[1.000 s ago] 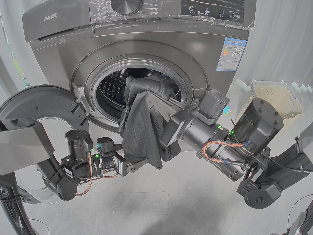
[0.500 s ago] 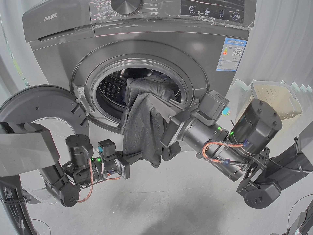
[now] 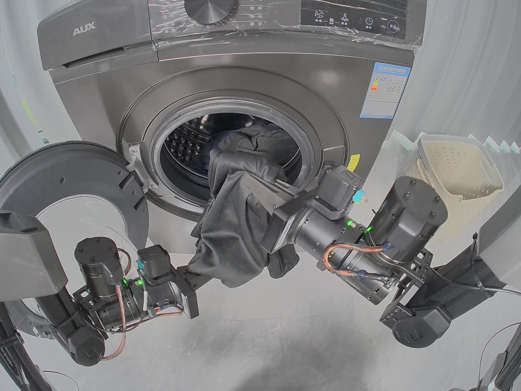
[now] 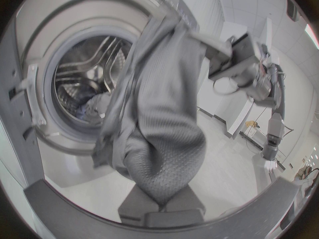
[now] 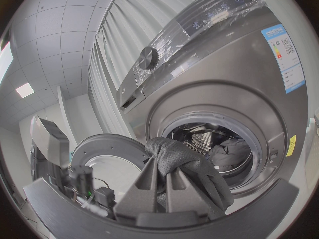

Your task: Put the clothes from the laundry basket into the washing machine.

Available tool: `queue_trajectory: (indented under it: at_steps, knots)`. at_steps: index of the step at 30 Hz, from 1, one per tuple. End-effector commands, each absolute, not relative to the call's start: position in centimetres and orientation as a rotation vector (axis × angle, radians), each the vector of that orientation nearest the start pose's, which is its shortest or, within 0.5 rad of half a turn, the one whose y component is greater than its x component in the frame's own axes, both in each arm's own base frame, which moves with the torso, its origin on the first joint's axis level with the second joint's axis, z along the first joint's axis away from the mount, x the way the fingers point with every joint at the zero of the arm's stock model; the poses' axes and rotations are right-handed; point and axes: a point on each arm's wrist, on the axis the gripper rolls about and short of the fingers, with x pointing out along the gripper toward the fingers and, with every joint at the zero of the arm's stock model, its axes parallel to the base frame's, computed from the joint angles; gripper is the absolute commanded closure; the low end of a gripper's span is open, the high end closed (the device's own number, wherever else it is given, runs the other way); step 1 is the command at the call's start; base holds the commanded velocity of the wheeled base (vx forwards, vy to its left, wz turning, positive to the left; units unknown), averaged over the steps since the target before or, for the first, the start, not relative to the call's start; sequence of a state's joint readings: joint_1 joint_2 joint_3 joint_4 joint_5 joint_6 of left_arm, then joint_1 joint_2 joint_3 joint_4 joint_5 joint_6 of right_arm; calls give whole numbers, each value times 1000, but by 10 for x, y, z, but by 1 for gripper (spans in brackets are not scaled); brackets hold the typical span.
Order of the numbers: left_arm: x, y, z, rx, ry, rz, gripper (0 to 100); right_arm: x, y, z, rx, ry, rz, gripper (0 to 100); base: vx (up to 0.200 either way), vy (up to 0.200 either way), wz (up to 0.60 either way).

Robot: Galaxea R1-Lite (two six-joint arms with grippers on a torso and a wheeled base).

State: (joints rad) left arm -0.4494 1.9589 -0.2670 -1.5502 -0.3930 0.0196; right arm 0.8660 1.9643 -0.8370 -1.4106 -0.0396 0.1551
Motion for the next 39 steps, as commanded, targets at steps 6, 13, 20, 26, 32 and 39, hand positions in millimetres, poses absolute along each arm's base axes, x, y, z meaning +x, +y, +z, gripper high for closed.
queue_trajectory:
  at_steps: [6,13,20,26,32,39]
  knots:
    - [208,-130,134,-34,-52,-921,100,244,286,144,244,-132,842,100,0,0,0]
    - [213,-133,141,-44,-88,-919,100,244,285,138,236,-108,841,0,0,0,0]
    - [224,-135,154,-92,-133,-891,100,234,273,114,185,-3,829,0,0,0,0]
    - [235,-137,162,-124,-169,-802,100,231,257,101,157,58,803,0,0,0,0]
    - [241,-136,169,-150,-194,-780,100,229,248,91,136,103,783,0,0,0,0]
    - [242,-137,171,-159,-205,-761,100,227,248,87,127,121,785,0,0,0,0]
